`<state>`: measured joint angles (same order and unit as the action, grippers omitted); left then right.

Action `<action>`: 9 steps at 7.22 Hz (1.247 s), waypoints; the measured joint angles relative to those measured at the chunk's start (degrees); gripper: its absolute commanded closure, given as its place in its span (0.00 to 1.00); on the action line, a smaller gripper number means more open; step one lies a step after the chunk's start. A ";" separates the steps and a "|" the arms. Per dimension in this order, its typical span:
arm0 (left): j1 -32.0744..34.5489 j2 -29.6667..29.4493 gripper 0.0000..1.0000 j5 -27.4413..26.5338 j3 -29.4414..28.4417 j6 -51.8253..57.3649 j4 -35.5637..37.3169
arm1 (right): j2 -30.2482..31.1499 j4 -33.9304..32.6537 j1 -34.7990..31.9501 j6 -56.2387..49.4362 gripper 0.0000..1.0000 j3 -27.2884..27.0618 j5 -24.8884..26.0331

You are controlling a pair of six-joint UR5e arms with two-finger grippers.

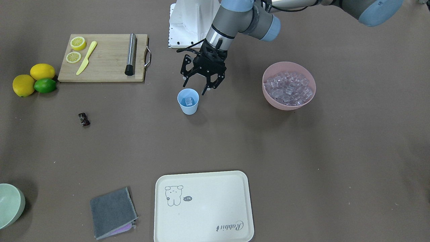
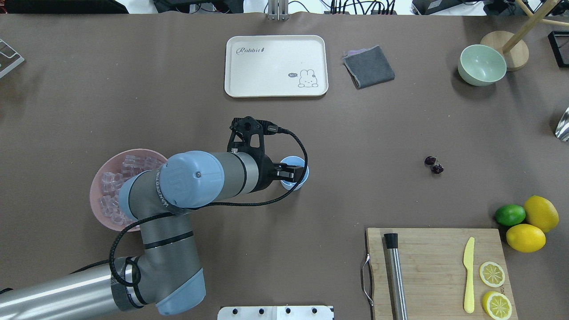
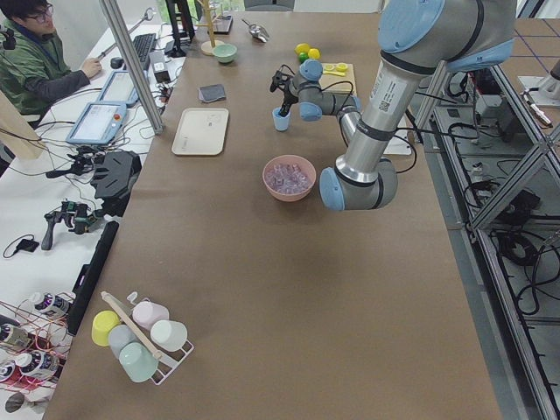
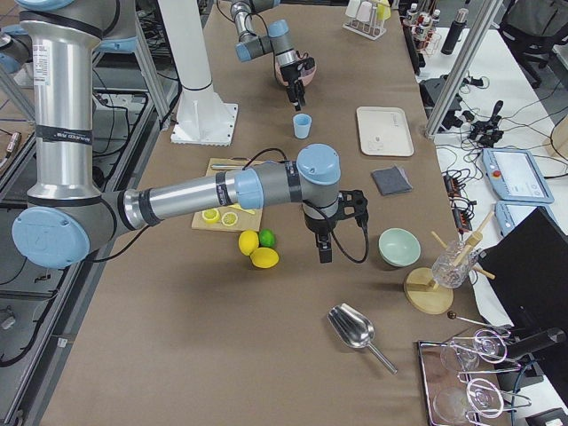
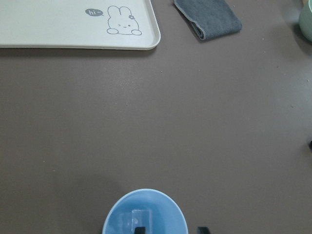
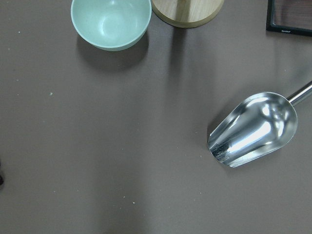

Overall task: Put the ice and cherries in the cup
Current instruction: 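Open the left gripper over the cup and draw it back, then move the left arm away while the right gripper reaches over the cherries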

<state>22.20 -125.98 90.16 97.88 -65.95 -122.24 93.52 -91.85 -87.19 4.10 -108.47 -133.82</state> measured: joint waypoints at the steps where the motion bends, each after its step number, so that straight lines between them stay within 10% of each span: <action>1: -0.19 1.70 0.03 -0.15 0.84 -0.02 -2.74 | 0.00 0.02 0.00 0.00 0.00 -0.17 -1.05; 4: 0.93 9.99 0.01 -1.02 10.24 0.57 2.96 | 0.02 5.99 0.96 4.73 0.00 -1.36 -3.66; 9: 22.32 18.36 0.01 12.80 32.47 28.56 51.63 | -5.11 15.38 13.29 30.20 0.00 -3.01 2.56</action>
<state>44.53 -107.62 102.96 130.35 -37.39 -70.61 88.41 -76.47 -73.90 34.30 -111.48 -131.26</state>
